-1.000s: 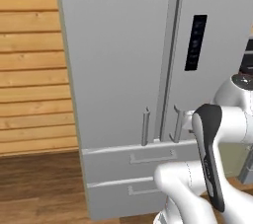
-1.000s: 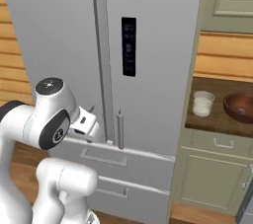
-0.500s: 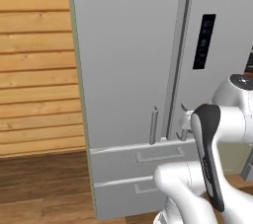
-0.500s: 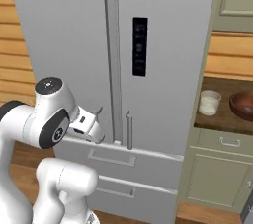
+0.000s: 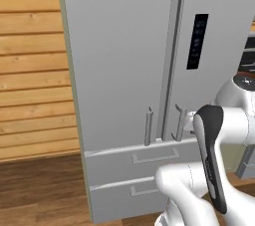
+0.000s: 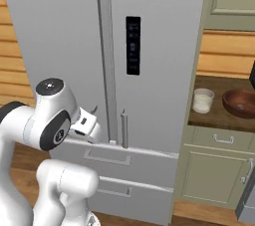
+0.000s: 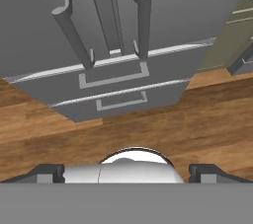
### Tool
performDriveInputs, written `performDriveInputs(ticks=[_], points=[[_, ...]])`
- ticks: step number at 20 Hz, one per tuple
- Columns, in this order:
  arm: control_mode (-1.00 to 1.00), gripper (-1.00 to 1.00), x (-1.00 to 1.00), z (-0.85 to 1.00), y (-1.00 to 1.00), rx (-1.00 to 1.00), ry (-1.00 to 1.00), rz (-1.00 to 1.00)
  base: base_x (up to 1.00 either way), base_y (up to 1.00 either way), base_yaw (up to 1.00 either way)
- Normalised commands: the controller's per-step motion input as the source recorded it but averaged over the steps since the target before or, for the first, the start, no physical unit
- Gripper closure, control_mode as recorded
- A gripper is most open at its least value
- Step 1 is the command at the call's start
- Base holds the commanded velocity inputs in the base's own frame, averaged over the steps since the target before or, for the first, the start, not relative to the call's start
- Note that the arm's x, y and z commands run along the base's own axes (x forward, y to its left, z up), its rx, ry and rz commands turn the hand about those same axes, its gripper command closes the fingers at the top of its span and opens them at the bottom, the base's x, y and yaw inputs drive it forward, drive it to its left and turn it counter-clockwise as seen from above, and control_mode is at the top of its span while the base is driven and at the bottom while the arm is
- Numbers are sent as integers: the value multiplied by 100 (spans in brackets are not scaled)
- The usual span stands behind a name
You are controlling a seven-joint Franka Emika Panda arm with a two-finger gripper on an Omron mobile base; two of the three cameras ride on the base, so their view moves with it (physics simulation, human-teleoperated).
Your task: Grab a lemon wedge from the fridge and one ice cube from the ice bowl, and put them in the glass of lemonade.
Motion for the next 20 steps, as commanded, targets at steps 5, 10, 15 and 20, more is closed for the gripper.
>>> performDriveInputs(ticks=[5, 10, 15, 20], points=[[100, -100, 0, 0, 0, 0, 0, 0, -18, 0, 1], [-100, -100, 12, 0, -1, 0, 0, 0, -2, 0, 0], [-100, -100, 94, -8, -14, 0, -1, 0, 0, 0, 0], [-100, -100, 75, -21, -23, -2, -15, 1, 0, 0, 0]])
